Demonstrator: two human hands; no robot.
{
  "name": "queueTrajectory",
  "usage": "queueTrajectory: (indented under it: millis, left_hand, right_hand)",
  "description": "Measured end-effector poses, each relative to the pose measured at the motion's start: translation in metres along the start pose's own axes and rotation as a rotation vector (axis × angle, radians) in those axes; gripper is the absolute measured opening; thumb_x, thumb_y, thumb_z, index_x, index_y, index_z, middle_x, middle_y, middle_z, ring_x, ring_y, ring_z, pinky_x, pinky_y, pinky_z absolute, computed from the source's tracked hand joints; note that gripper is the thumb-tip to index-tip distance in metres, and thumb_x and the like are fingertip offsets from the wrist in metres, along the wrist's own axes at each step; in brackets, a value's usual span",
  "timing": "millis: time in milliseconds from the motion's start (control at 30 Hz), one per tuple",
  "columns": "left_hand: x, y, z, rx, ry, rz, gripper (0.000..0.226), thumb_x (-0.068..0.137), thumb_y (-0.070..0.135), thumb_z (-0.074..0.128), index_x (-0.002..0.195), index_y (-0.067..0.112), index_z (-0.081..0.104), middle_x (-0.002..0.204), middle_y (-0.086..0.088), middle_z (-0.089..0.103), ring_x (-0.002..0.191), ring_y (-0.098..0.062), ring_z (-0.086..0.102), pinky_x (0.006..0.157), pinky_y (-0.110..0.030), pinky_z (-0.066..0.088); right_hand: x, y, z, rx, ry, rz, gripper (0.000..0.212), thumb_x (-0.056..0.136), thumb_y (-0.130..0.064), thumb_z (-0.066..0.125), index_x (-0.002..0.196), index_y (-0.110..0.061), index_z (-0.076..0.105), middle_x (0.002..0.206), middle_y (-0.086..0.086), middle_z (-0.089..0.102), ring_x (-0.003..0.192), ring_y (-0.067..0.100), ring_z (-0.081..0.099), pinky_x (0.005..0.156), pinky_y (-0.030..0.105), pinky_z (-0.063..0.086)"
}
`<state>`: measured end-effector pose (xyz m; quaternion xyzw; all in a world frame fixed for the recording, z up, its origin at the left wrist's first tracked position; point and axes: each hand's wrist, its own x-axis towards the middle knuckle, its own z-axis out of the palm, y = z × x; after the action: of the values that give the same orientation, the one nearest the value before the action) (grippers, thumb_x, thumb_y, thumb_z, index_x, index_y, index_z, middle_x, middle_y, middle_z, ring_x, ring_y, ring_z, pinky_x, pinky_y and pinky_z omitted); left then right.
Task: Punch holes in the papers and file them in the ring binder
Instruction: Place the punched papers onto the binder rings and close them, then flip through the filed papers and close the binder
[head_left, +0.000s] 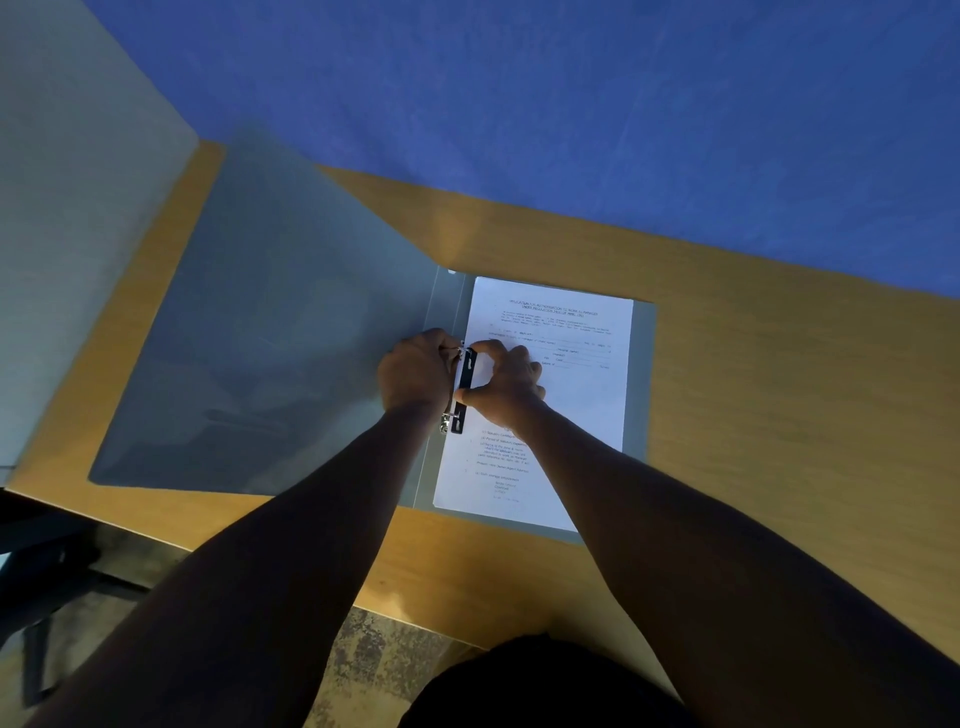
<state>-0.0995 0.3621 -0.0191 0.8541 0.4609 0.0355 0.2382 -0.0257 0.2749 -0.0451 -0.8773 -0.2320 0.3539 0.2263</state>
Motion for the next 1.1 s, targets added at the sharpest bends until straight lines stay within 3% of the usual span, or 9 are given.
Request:
queueTrajectory:
  millis: [467,567,667,833,933,1100]
  left_hand:
    - [-0.002,0.002,0.0,-0.024,0.005,-0.028,0.019,0.093,0.021,0.059,0.104,0.025,0.075,0.098,0.0,0.077,0.09,-0.027,0.071,0.074,-0.029,0.052]
    - [-0.001,0.003,-0.002,-0.022,-0.007,-0.032,0.02,0.092,0.02,0.061,0.105,0.025,0.075,0.101,0.001,0.076,0.093,-0.026,0.071,0.076,-0.03,0.054]
    - [-0.001,0.004,-0.004,-0.013,-0.03,-0.025,0.021,0.092,0.019,0.061,0.106,0.025,0.075,0.104,0.002,0.076,0.096,-0.025,0.07,0.079,-0.03,0.054]
    - [-0.004,0.011,-0.007,0.083,-0.005,0.041,0.03,0.084,0.011,0.066,0.11,0.026,0.068,0.11,0.002,0.07,0.103,-0.024,0.066,0.08,-0.033,0.055]
    - [-0.009,0.023,-0.007,0.115,0.044,0.12,0.049,0.078,-0.003,0.066,0.119,0.022,0.063,0.116,0.0,0.064,0.112,-0.023,0.056,0.077,-0.033,0.051]
    - [-0.02,0.051,0.003,0.082,0.031,0.163,0.049,0.078,-0.004,0.06,0.118,0.024,0.064,0.114,0.004,0.066,0.108,-0.017,0.057,0.077,-0.031,0.052]
  right_hand:
    - [0.001,-0.001,0.001,0.002,-0.008,0.017,0.064,0.078,-0.035,0.076,0.133,-0.039,0.044,0.133,0.008,0.04,0.122,0.029,0.038,0.093,0.04,0.044]
    - [0.004,0.0,-0.006,0.115,-0.066,0.035,0.065,0.078,-0.026,0.075,0.134,-0.036,0.044,0.13,0.007,0.043,0.121,0.028,0.038,0.096,0.045,0.047]
    - [0.005,0.0,-0.013,0.228,-0.083,0.056,0.067,0.075,-0.019,0.073,0.135,-0.032,0.045,0.129,0.004,0.052,0.12,0.027,0.046,0.092,0.042,0.051]
    - [0.001,0.012,-0.024,0.36,0.104,0.172,0.056,0.077,-0.008,0.069,0.129,-0.021,0.053,0.125,0.002,0.058,0.11,0.023,0.058,0.067,0.023,0.055]
    - [-0.007,0.028,-0.037,0.304,0.233,0.266,0.052,0.076,-0.006,0.066,0.125,-0.017,0.054,0.124,0.004,0.056,0.112,0.023,0.056,0.084,0.031,0.057]
    - [-0.022,0.054,-0.057,0.17,0.359,0.399,0.043,0.079,-0.01,0.059,0.121,-0.012,0.052,0.122,0.009,0.046,0.116,0.027,0.047,0.095,0.037,0.048]
